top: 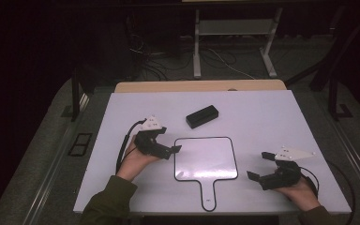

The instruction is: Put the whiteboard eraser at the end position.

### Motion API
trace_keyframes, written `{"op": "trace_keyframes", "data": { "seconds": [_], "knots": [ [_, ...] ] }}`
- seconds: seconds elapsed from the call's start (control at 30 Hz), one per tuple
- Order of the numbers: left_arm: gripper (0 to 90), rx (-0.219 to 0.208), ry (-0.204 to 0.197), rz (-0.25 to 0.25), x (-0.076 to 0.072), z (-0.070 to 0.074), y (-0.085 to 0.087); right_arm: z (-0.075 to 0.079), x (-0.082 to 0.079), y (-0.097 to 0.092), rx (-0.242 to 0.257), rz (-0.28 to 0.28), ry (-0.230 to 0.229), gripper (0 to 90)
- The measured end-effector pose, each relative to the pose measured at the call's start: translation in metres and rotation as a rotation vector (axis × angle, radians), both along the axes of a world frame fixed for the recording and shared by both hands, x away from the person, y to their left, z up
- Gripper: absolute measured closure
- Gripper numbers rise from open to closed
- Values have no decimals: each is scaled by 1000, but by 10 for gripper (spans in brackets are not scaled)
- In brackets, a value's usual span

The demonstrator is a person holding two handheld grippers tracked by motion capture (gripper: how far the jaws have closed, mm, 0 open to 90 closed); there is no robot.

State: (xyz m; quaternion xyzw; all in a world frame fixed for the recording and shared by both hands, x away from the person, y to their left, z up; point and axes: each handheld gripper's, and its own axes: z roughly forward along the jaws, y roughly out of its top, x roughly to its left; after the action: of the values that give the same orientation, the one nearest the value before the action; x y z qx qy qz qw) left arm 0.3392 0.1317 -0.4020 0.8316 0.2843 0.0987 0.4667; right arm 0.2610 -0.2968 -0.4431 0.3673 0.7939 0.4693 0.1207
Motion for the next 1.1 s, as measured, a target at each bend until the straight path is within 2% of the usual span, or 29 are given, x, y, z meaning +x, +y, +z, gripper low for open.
{"op": "trace_keyframes", "data": {
  "seconds": [0.07,0.23,0.37,0.5,0.67,0.9,1.1],
  "knots": [
    [2,6,-18,14,-7,-4,4,0,0,0,-1,0,-1,0],
    [0,-16,-13,35,-19,-10,15,0,-1,1,-12,2,-8,0],
    [0,-34,-39,41,-29,-13,23,1,-1,2,-17,1,-7,0],
    [0,-49,-20,40,-39,-17,28,0,-2,2,-19,0,-8,0],
    [0,-34,1,21,-49,-23,32,0,-1,1,-20,-3,-10,0],
    [0,-29,-4,15,-60,-29,36,1,-2,1,-21,-7,-9,0],
    [0,-25,0,21,-61,-35,38,1,-2,2,-22,-6,-8,0]
  ]
}}
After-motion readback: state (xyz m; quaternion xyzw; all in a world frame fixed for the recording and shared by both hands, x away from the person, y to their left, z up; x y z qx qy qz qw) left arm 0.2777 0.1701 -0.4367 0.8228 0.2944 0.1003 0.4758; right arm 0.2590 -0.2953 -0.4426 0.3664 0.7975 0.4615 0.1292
